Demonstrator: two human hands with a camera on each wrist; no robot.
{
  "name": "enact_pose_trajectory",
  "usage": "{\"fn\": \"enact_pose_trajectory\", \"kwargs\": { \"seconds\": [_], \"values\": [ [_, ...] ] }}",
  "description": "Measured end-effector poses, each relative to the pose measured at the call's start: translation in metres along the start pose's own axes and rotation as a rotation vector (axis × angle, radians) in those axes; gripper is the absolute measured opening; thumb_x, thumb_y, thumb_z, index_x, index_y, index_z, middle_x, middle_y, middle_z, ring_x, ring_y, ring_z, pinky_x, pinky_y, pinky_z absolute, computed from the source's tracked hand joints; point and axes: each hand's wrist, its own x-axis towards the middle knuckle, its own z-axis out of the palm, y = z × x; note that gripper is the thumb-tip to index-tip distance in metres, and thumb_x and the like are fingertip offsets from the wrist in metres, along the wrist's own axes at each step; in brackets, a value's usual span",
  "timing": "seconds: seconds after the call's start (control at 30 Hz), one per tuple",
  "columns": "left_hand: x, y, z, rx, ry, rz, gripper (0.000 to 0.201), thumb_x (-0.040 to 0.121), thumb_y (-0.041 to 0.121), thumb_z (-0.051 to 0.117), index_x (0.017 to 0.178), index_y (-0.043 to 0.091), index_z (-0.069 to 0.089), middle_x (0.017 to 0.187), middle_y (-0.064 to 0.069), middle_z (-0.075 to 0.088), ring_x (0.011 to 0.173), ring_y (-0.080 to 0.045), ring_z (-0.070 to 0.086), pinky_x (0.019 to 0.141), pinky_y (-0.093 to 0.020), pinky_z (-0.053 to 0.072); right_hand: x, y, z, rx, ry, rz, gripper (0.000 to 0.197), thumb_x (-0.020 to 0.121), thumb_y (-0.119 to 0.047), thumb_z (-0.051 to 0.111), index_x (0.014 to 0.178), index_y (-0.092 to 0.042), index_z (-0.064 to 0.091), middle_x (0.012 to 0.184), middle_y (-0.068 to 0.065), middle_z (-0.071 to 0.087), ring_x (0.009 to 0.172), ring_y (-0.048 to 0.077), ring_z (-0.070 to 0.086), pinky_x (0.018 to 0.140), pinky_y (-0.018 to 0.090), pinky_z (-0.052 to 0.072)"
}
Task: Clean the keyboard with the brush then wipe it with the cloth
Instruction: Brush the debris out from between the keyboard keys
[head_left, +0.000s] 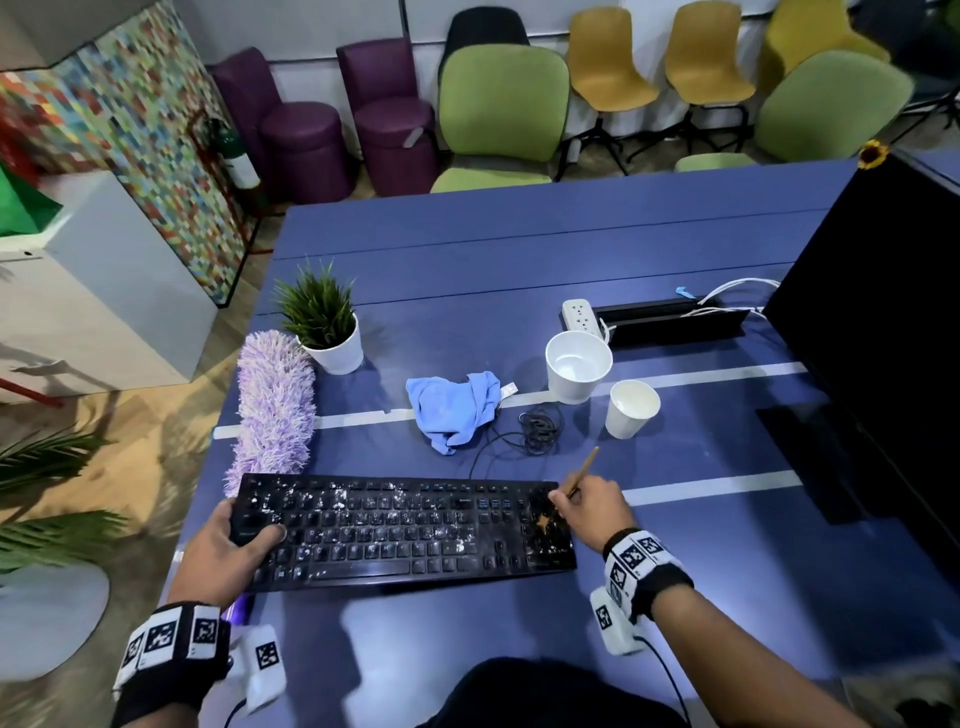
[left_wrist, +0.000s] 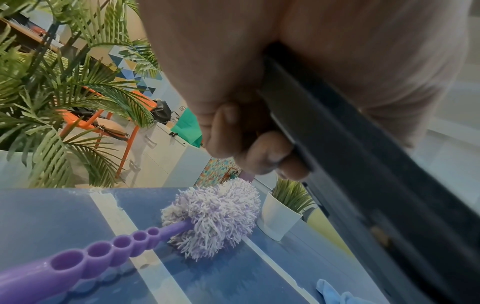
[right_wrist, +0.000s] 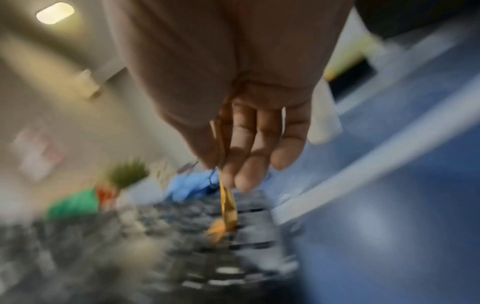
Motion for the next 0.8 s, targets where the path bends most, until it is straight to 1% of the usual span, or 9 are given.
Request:
{"fn": "enact_pose_trajectory", "kwargs": {
  "seconds": [0.07, 0.13, 0.17, 0.27, 0.37, 0.43, 0.57, 0.7, 0.8],
  "values": [
    [0.000, -0.001, 0.001, 0.004, -0.004, 0.002, 0.047, 0.066, 0.032, 0.075, 0.107, 0.022, 0.054, 0.097, -0.008, 0.067, 0.090, -0.025, 0.062, 0.085, -0.038, 0.045, 0.002, 0.004, -0.004, -0.008, 0.040, 0.019, 0.025, 0.086, -0.036, 0.062, 0.071, -0.017, 0.062, 0.070, 0.004, 0.070, 0.071, 0.025, 0.065, 0.063, 0.032, 0.051],
    [0.001, -0.002, 0.001, 0.014, 0.002, 0.002, 0.041, 0.075, 0.018, 0.077, 0.108, 0.020, 0.054, 0.101, -0.011, 0.068, 0.089, -0.024, 0.062, 0.083, -0.036, 0.044, 0.006, 0.005, -0.005, 0.157, 0.010, -0.037, 0.023, 0.087, -0.029, 0.066, 0.070, -0.012, 0.065, 0.065, 0.005, 0.072, 0.063, 0.023, 0.068, 0.065, 0.037, 0.058],
    [0.002, -0.004, 0.002, 0.018, 0.002, 0.002, 0.040, 0.075, 0.017, 0.077, 0.109, 0.019, 0.054, 0.102, -0.012, 0.068, 0.089, -0.024, 0.062, 0.083, -0.036, 0.044, 0.005, 0.003, -0.005, 0.203, 0.015, -0.062, 0.021, 0.087, -0.026, 0.068, 0.071, -0.013, 0.065, 0.064, 0.004, 0.072, 0.059, 0.019, 0.068, 0.064, 0.036, 0.058],
    [0.004, -0.006, 0.001, 0.027, -0.008, 0.003, 0.047, 0.068, 0.032, 0.076, 0.108, 0.021, 0.054, 0.101, -0.011, 0.068, 0.092, -0.026, 0.063, 0.086, -0.039, 0.046, 0.005, 0.008, -0.003, 0.126, 0.040, -0.112, 0.019, 0.087, -0.027, 0.068, 0.069, -0.025, 0.064, 0.062, -0.005, 0.069, 0.058, 0.006, 0.064, 0.065, 0.025, 0.054],
    [0.003, -0.006, 0.001, 0.029, -0.005, -0.001, 0.047, 0.065, 0.035, 0.073, 0.107, 0.022, 0.054, 0.098, -0.009, 0.068, 0.091, -0.026, 0.063, 0.085, -0.039, 0.046, 0.006, 0.012, -0.002, 0.047, -0.110, -0.079, 0.020, 0.088, -0.023, 0.064, 0.069, -0.020, 0.062, 0.061, -0.001, 0.070, 0.049, 0.003, 0.061, 0.062, 0.024, 0.054],
    [0.001, -0.006, 0.001, 0.029, 0.006, 0.007, 0.044, 0.069, 0.030, 0.075, 0.106, 0.020, 0.054, 0.098, -0.010, 0.068, 0.090, -0.026, 0.063, 0.083, -0.038, 0.045, 0.007, 0.006, -0.006, 0.003, -0.171, -0.085, 0.021, 0.088, -0.022, 0.063, 0.067, -0.019, 0.061, 0.060, 0.002, 0.071, 0.045, 0.003, 0.059, 0.060, 0.023, 0.052],
    [-0.001, -0.004, 0.001, 0.011, 0.024, -0.002, 0.046, 0.070, 0.030, 0.078, 0.109, 0.018, 0.054, 0.098, -0.011, 0.067, 0.088, -0.025, 0.061, 0.083, -0.038, 0.045, 0.011, 0.004, -0.009, -0.046, -0.014, -0.138, 0.019, 0.089, -0.030, 0.062, 0.070, -0.023, 0.064, 0.064, -0.005, 0.069, 0.064, 0.007, 0.062, 0.070, 0.024, 0.050],
    [0.002, -0.016, 0.004, -0.034, 0.055, -0.040, 0.065, 0.053, 0.053, 0.069, 0.107, 0.023, 0.052, 0.096, -0.006, 0.070, 0.089, -0.026, 0.066, 0.088, -0.044, 0.051, 0.008, 0.006, -0.005, -0.006, -0.190, -0.067, 0.020, 0.088, -0.023, 0.062, 0.069, -0.017, 0.064, 0.063, 0.004, 0.072, 0.053, 0.011, 0.063, 0.063, 0.028, 0.056],
    [-0.002, -0.013, 0.004, -0.042, 0.088, -0.032, 0.064, 0.054, 0.047, 0.068, 0.109, 0.020, 0.052, 0.097, -0.008, 0.070, 0.088, -0.026, 0.066, 0.087, -0.043, 0.050, 0.015, 0.013, -0.008, 0.065, 0.078, -0.095, 0.020, 0.089, -0.029, 0.062, 0.071, -0.023, 0.065, 0.068, -0.001, 0.073, 0.069, 0.014, 0.068, 0.073, 0.029, 0.054]
  ]
}}
